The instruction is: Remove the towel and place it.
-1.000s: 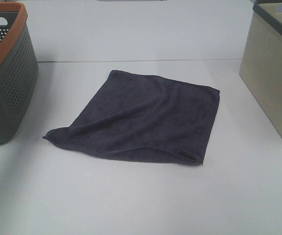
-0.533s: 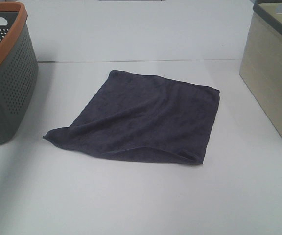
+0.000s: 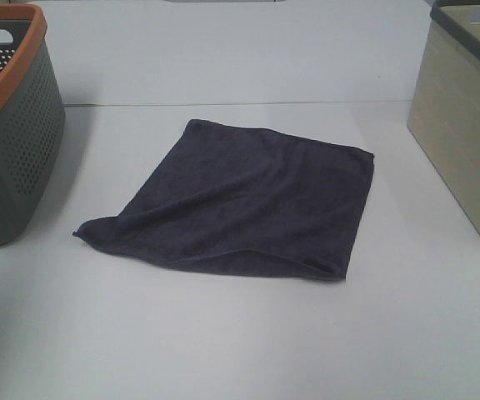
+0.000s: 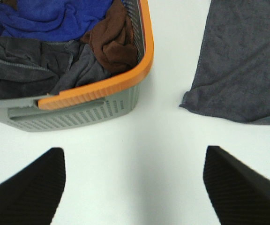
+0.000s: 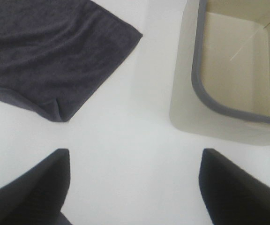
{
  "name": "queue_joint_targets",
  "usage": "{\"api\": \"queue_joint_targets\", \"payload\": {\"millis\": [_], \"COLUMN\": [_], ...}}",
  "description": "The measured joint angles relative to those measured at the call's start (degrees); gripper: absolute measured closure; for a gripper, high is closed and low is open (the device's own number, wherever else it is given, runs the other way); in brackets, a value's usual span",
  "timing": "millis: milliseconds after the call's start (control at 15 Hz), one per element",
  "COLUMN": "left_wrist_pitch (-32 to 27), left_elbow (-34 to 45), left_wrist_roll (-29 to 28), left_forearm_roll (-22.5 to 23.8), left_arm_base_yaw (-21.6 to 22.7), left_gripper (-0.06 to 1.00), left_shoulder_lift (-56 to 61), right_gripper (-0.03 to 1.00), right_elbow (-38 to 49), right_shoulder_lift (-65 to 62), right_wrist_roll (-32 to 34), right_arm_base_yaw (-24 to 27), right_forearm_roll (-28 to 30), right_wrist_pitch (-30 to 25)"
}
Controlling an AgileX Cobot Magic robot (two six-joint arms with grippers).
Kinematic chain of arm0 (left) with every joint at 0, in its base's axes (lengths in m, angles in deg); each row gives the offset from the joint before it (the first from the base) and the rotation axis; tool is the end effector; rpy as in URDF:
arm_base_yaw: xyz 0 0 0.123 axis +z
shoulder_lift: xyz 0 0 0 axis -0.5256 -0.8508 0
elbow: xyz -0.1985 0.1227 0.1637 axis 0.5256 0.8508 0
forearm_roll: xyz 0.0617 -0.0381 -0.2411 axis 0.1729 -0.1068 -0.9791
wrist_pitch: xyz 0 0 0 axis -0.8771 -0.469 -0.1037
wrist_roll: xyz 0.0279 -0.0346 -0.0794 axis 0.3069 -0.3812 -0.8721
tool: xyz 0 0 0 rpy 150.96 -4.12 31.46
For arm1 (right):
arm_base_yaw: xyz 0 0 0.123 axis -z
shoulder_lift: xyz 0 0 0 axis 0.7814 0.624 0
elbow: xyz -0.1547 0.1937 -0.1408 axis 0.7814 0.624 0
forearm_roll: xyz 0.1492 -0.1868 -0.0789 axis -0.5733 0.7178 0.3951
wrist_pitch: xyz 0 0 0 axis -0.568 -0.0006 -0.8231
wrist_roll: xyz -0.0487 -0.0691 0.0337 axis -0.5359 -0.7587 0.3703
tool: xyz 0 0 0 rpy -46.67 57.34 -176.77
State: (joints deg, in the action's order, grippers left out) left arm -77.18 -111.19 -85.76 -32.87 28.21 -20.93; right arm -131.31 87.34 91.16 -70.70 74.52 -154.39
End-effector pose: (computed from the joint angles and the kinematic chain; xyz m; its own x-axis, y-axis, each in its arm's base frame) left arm 0.1433 -0.0116 0.3668 -0.7256 0.0324 -0.6874 0.0746 0.9967 -0.0318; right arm 0.1317 0.0291 0.4061 -0.7074 -0.2489 -0.6616 -0.2156 0.9673 -0.1334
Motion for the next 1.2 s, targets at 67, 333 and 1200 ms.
{"api": "queue_joint_targets", "payload": {"millis": [67, 333, 1200], "left_wrist_pitch": [0.2, 0.6, -6.8], "left_elbow": [1.7, 15.0, 24.5], "left_wrist_roll": [0.0, 0.1, 5.4], "left_forearm_roll": [-0.2, -2.0, -7.8], "left_arm_base_yaw": [0.0, 0.0, 0.0], "left_gripper": [0.18, 0.18, 0.18], "left_shoulder_lift": [2.1, 22.0, 48.5], "right_gripper": [0.19, 0.18, 0.2], "right_elbow": [1.9, 15.1, 36.7], "right_shoulder_lift": [-1.8, -16.9, -44.9], "right_wrist_roll": [0.0, -1.1, -8.9], "right_arm_base_yaw": [0.0, 0.0, 0.0], "right_forearm_roll": [-0.1, -3.2, -12.4], "right_wrist_pitch": [0.1, 2.6, 8.2]}}
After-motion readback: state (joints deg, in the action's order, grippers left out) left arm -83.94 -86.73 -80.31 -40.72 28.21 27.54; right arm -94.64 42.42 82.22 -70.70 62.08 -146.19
